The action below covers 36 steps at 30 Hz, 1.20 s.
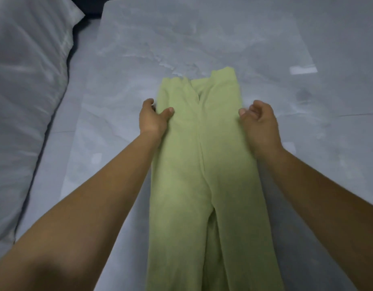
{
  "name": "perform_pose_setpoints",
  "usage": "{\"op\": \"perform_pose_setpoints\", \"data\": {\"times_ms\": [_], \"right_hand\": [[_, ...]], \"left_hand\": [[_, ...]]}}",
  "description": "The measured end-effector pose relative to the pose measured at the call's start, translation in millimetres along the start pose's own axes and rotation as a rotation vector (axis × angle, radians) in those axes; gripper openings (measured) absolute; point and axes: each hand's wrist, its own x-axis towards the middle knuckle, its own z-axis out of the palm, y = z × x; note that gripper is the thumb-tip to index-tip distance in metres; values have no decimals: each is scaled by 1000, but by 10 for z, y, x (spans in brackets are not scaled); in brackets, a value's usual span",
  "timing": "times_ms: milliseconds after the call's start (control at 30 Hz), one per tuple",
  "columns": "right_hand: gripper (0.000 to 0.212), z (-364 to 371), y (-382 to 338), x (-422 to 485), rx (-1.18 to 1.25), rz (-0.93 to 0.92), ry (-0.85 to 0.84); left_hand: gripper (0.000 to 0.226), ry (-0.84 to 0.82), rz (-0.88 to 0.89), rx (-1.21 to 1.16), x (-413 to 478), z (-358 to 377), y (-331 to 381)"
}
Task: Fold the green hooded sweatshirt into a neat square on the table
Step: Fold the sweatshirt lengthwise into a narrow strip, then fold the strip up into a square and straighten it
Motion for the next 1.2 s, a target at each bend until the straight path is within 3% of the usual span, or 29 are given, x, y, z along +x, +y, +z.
{"op": "perform_pose_setpoints", "data": {"times_ms": [167, 267, 367, 467, 600, 667, 767, 900, 1033, 1200], "right_hand": [[51, 269, -183, 691, -196, 49, -9], [63, 397, -344, 933, -79, 251, -107], [47, 392, -485, 974, -71, 391, -290], [34, 319, -524, 948, 59, 435, -340], [41, 252, -425, 808, 305, 297, -262], [34, 187, -445, 690, 374, 214, -229], [22, 59, -579, 447, 329, 83, -243], [25, -215, -783, 38, 241, -45, -242], [24, -500, -817, -548, 207, -137, -219], [37, -696, -486, -1338, -11, -293, -272]], "left_hand": [[53, 32, -127, -158, 270, 74, 32], [32, 47, -69, -71, 335, 198, 18], [27, -5, -102, -120, 380, 180, 56], [36, -91, -208, -188, 393, 131, 191], [33, -204, -229, -348, 229, -14, 272], [32, -238, -205, -489, 139, -148, 245], [30, -300, -116, -606, -2, -348, 275], [24, -344, -1, -542, -399, -572, 465], [8, -289, 28, -509, -1032, -757, 465], [36, -59, 85, -361, -1954, -839, 167]]}}
